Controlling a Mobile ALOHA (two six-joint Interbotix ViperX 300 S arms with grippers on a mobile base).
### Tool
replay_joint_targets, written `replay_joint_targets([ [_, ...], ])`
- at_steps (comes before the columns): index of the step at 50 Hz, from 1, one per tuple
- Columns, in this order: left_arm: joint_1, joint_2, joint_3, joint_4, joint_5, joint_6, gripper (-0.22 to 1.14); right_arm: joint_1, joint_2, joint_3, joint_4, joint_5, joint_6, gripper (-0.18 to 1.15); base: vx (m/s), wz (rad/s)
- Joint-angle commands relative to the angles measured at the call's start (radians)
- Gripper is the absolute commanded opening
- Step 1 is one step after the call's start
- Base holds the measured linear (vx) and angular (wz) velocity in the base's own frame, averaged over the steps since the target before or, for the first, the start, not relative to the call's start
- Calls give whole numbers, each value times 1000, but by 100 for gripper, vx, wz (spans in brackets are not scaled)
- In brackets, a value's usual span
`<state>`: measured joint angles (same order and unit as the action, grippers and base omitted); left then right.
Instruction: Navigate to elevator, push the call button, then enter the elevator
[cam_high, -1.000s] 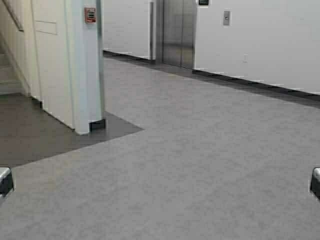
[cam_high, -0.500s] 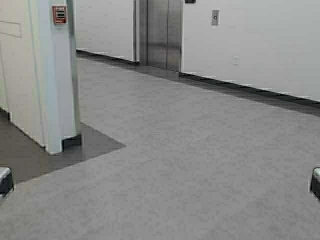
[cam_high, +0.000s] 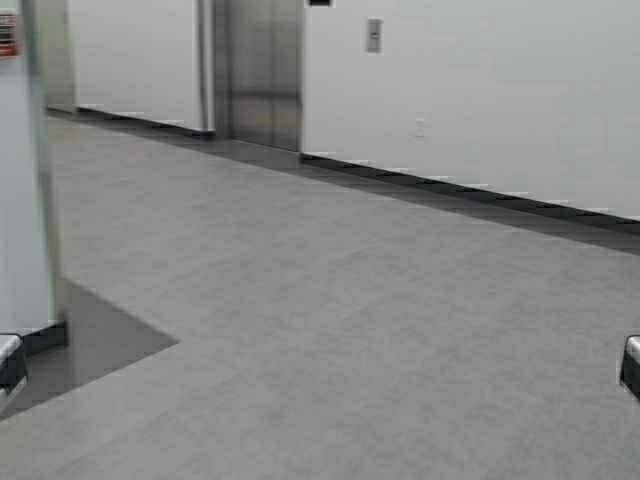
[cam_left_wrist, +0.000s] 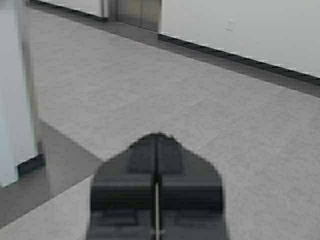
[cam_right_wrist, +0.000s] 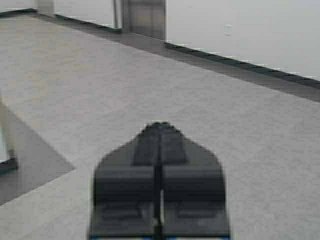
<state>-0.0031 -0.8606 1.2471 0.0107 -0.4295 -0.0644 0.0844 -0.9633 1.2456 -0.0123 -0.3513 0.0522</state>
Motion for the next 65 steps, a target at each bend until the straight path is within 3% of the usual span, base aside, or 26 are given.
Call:
replay_joint_targets([
  [1,2,11,-12,0,-8,2,2,2,8,-12,2,-5,-2,5,82,-26],
  [65,2,40,-18,2,-8,3,3,2,23,-17,2,-11,0,5,81,-8],
])
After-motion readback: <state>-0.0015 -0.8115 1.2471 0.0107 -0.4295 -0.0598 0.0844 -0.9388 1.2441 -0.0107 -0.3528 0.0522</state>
